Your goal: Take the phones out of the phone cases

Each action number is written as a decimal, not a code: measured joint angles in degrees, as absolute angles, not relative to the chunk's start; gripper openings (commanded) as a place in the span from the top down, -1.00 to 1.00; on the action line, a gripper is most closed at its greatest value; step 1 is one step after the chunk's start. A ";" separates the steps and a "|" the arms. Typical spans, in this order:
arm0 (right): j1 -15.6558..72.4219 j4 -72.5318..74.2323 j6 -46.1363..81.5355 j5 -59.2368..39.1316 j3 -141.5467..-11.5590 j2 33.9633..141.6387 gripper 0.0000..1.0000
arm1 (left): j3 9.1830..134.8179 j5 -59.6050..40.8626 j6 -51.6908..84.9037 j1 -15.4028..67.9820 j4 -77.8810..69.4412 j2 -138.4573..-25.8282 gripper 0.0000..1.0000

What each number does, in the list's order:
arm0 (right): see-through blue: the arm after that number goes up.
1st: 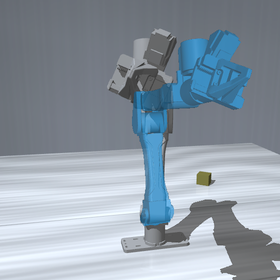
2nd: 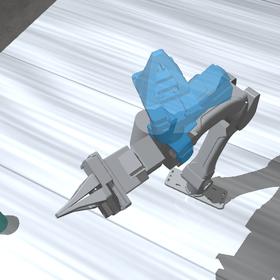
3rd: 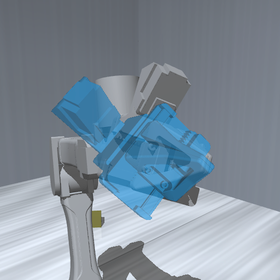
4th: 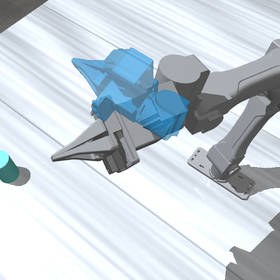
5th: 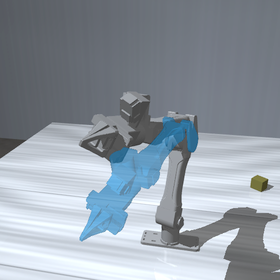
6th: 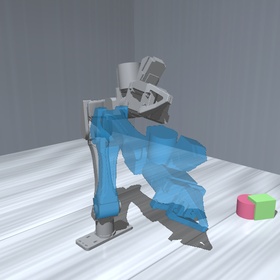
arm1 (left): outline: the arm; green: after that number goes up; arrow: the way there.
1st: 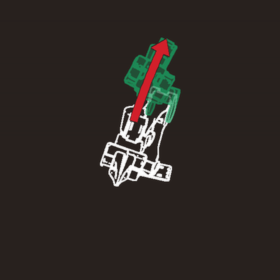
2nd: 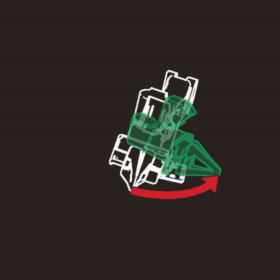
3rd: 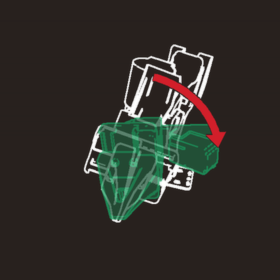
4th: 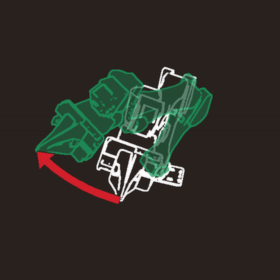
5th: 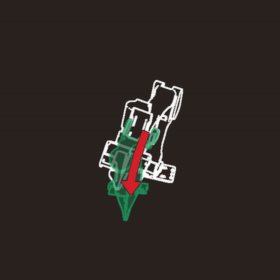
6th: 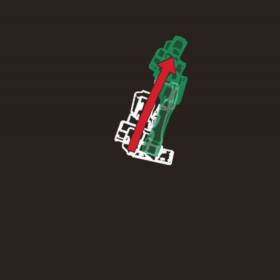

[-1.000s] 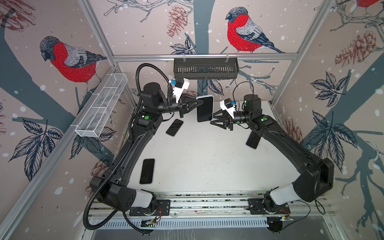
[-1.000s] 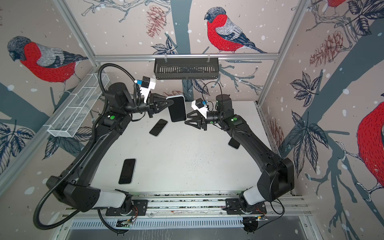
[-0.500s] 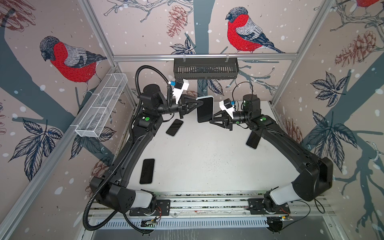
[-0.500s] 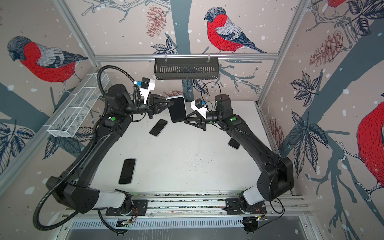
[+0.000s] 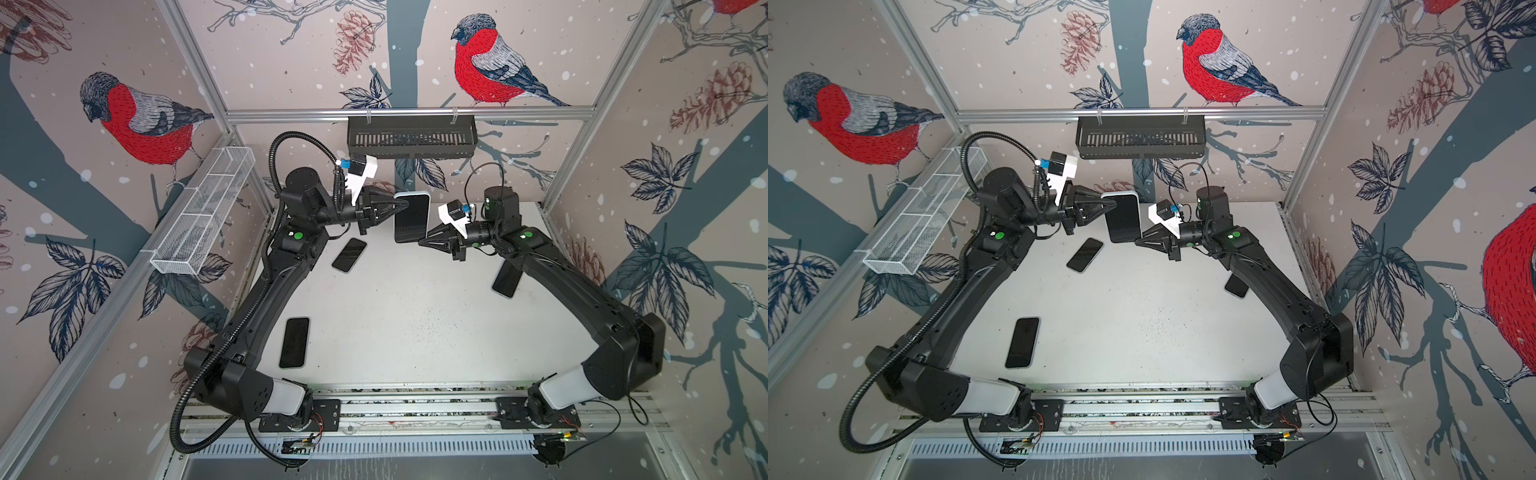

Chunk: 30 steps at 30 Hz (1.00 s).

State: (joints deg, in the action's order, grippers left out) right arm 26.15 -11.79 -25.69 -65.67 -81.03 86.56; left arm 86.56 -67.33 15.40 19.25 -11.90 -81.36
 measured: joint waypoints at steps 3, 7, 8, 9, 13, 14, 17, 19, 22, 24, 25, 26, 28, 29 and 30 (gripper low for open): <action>26.15 -14.35 -28.80 -64.86 -82.72 86.74 1.00 | 86.67 -67.68 16.51 19.44 -13.43 -81.58 1.00; 26.15 -16.64 -32.77 -64.03 -84.99 87.31 1.00 | 87.18 -67.88 16.73 19.62 -14.79 -81.71 1.00; 26.17 -17.43 -33.58 -63.79 -85.62 87.48 1.00 | 87.35 -67.90 16.73 19.66 -14.90 -81.78 1.00; 26.17 -17.87 -34.41 -63.51 -86.19 87.72 1.00 | 87.39 -67.88 16.73 19.66 -15.11 -81.82 1.00; 26.44 -19.55 -36.62 -62.96 -88.01 88.66 1.00 | 87.46 -67.64 16.67 19.86 -15.62 -81.82 1.00; 26.70 -20.18 -37.43 -62.63 -88.49 88.99 1.00 | 87.46 -67.59 16.64 19.88 -15.62 -81.82 1.00; 27.94 -22.22 -40.07 -60.80 -89.80 89.73 1.00 | 88.07 -67.75 16.69 19.92 -15.42 -82.17 1.00; 28.93 -23.66 -42.11 -59.16 -90.39 89.84 1.00 | 88.95 -68.34 17.06 19.99 -15.07 -82.78 1.00; 30.24 -25.08 -45.08 -56.16 -91.11 89.86 1.00 | 90.70 -69.21 18.46 19.99 -14.68 -84.27 1.00; 30.65 -25.34 -46.54 -54.50 -90.98 89.69 1.00 | 91.53 -69.80 19.59 20.05 -14.68 -85.32 1.00; 30.70 -25.34 -46.87 -53.84 -90.74 89.54 1.00 | 91.70 -70.04 19.86 20.08 -14.70 -85.67 1.00; 30.76 -25.26 -47.24 -53.32 -90.39 89.34 1.00 | 91.83 -70.13 20.23 20.08 -14.70 -85.95 1.00; 30.79 -24.29 -47.99 -52.36 -89.12 88.64 1.00 | 91.88 -70.28 21.02 20.12 -14.68 -86.26 1.00; 30.85 -23.38 -48.21 -51.77 -88.31 88.25 1.00 | 91.88 -70.26 21.41 20.14 -14.68 -86.37 1.00; 31.00 -22.11 -48.23 -51.13 -87.44 87.85 1.00 | 91.90 -70.24 21.93 20.18 -14.68 -86.50 1.00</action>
